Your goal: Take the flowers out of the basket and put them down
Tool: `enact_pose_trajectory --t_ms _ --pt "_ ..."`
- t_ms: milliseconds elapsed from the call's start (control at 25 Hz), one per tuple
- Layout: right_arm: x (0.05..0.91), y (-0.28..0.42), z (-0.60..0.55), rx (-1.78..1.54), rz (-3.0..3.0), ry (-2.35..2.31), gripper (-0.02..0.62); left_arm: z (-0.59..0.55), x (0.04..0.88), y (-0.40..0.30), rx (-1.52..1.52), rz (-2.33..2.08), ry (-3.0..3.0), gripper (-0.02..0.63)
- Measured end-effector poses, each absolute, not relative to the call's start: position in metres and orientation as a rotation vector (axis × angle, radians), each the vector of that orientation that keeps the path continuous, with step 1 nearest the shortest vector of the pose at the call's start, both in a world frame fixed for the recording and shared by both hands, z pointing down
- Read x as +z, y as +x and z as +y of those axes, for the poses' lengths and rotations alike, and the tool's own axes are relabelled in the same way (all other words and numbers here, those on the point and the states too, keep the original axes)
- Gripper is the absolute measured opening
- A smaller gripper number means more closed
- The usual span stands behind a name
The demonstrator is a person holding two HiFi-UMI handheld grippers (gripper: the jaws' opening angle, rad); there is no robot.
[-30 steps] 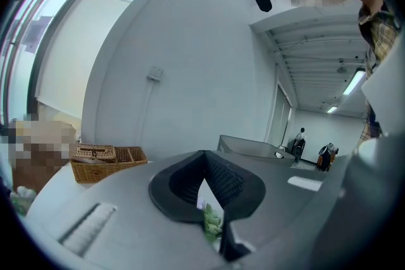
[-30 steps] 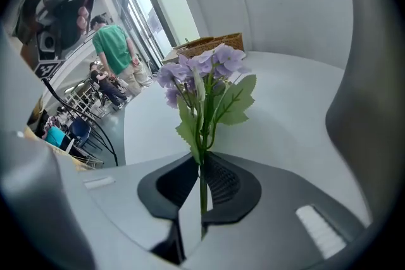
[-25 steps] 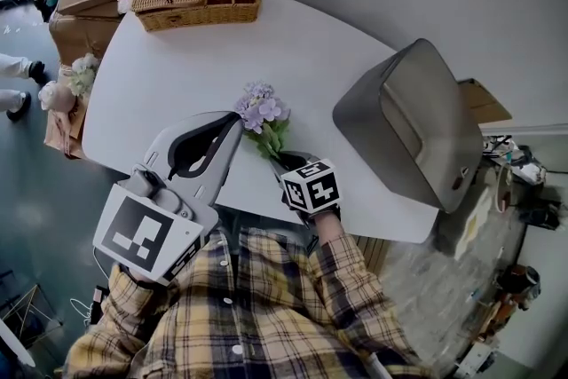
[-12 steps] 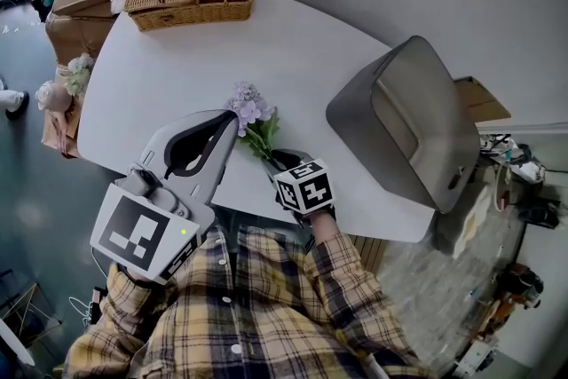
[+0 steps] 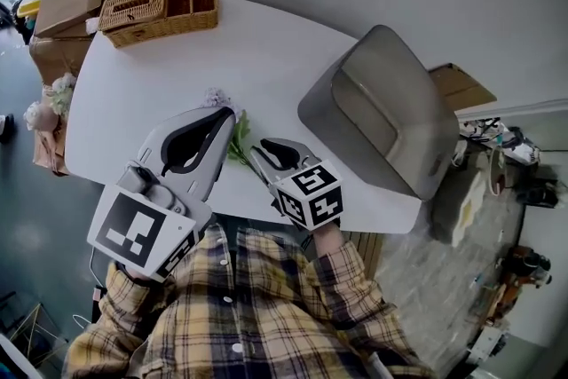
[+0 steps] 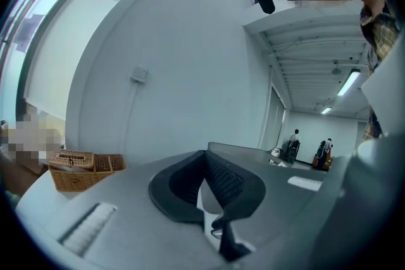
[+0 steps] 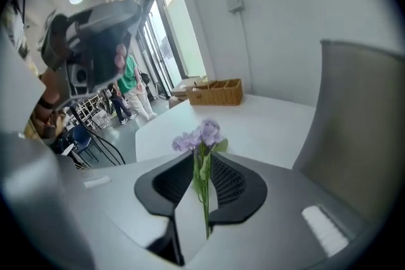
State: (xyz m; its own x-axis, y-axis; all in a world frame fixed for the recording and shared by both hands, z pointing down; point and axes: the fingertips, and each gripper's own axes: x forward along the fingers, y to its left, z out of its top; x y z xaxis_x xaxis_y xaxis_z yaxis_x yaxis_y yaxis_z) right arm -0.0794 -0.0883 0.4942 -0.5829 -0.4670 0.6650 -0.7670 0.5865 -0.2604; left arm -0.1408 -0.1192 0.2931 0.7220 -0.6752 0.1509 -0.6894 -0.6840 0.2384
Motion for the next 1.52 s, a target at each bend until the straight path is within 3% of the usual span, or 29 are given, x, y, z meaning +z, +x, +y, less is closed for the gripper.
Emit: enact_pose_trajectory --t_ms 280,640,1520 --pt "0.379 -0.056 -0.099 0.551 -2.494 1.127 0.077 -0.118 0.273 -0.097 0.033 -0.989 2.724 0.011" --pt "0.280 -0.007 -0.089 0.326 -2.638 1.305 0.005 -0.109 0.250 -0.048 -0.003 -0.895 2.783 0.011" --pt "0.247 0.054 -0.079 0.252 -2.706 1.327 0.005 -0.086 0.234 0.021 0.030 -0.669 2.883 0.008"
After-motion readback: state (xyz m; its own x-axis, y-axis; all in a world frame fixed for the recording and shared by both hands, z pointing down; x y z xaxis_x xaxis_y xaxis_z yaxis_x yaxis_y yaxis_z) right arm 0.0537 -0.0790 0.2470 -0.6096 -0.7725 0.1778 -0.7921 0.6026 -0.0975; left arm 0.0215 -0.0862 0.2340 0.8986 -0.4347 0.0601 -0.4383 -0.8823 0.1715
